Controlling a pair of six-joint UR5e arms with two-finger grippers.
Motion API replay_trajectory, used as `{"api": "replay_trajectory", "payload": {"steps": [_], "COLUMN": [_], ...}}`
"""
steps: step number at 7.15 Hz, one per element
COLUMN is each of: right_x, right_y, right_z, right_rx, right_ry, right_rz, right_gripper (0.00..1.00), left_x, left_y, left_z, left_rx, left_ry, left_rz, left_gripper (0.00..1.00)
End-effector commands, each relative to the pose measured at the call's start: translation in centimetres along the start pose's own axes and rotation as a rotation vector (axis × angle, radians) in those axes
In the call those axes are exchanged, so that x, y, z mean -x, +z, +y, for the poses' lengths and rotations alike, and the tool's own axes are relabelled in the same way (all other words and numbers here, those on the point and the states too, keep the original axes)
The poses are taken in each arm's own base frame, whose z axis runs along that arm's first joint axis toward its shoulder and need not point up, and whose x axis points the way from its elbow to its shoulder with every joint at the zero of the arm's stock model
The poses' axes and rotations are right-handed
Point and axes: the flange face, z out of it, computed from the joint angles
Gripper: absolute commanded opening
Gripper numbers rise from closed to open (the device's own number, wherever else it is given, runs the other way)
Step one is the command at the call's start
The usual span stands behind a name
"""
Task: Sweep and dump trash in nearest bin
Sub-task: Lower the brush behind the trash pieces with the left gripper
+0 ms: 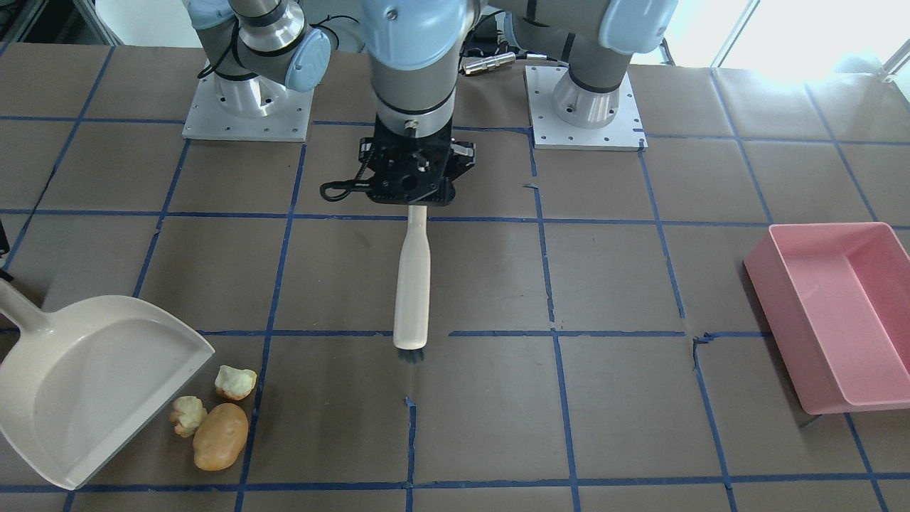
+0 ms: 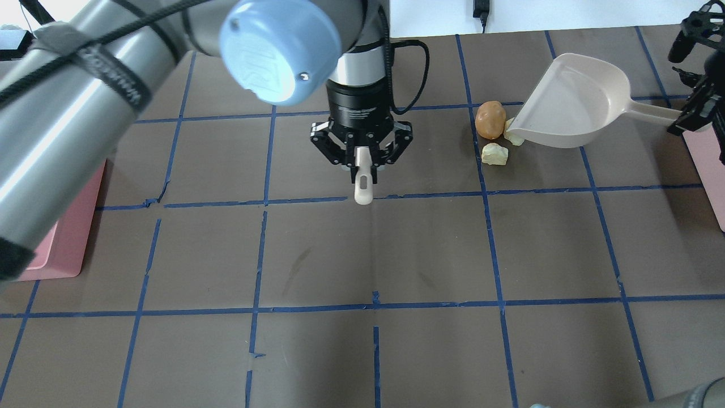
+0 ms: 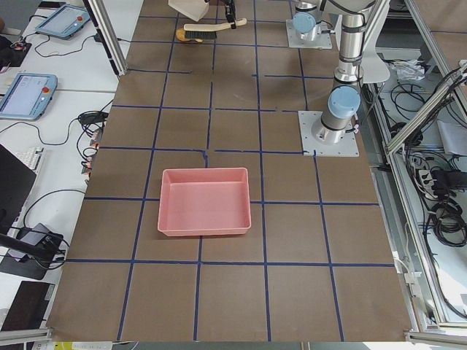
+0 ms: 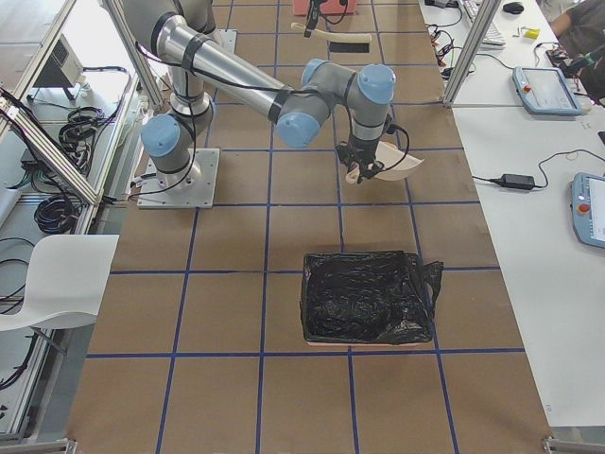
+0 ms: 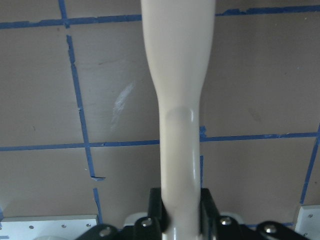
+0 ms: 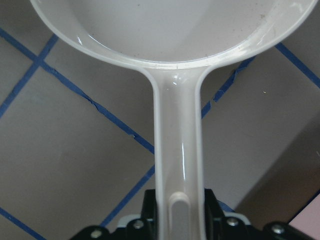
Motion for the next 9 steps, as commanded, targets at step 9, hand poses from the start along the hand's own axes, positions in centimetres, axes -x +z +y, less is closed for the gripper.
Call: {"api": "replay_trajectory", "payload": {"steps": [9], "right_x": [-6.8], "right_y": [7.6], "right_z": [1.0], "right_rx": [0.038], "right_ry": [-0.537], "right_rz": [0.038], "right_gripper": [0.00], "left_x": [-18.6], "left_y": [15.4], "left_z": [-8.9], "left_rx": [-0.026], "left_ry": [-0.240], "left_rz": [0.186], "left_gripper": [0.00]}}
